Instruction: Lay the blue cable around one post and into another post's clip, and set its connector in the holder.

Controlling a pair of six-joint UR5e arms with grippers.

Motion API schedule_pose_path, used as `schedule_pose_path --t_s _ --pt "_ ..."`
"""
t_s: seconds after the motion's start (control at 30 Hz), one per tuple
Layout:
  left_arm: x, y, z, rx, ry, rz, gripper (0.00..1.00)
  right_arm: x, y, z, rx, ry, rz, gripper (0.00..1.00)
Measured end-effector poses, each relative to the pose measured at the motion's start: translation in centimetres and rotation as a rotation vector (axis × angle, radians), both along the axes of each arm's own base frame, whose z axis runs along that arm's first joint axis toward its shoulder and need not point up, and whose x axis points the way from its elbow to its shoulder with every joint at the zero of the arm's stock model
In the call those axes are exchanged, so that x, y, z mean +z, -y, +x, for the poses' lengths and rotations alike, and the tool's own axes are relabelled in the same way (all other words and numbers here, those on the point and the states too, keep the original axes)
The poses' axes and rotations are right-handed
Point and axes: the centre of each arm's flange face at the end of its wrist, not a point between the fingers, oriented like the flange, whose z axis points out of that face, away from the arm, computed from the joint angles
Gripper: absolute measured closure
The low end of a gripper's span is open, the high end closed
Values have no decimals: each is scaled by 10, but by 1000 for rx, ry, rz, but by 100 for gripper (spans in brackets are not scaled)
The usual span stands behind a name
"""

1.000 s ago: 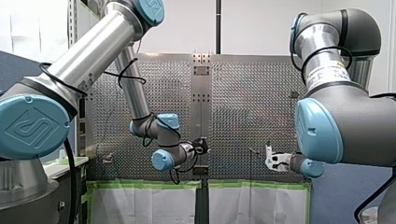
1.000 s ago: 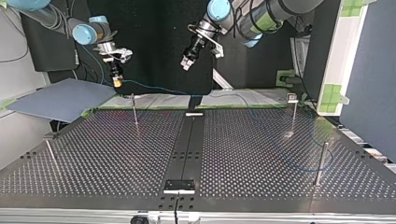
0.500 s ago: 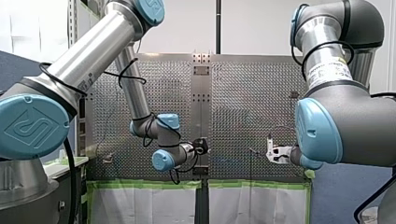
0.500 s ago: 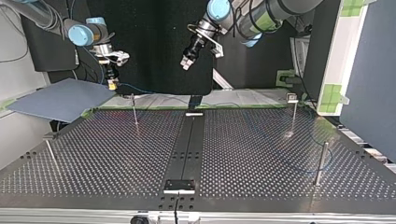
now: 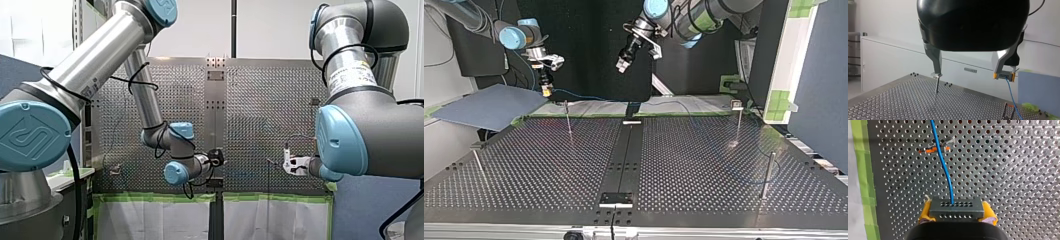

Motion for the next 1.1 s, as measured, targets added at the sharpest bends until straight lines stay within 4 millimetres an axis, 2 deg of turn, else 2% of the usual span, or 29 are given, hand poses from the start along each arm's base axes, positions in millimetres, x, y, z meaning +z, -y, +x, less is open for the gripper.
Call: schedule_pose_path --t_s 0.67,0.93,1.1 --pt "-63 46 2 -51 -51 1 0 0 -1 2 8 5 3 99" --pt "-68 60 14 -61 -48 -23 0 0 -2 5 12 5 3 99" --pt "-84 68 19 -64 -78 -3 0 0 -3 7 17 5 3 99"
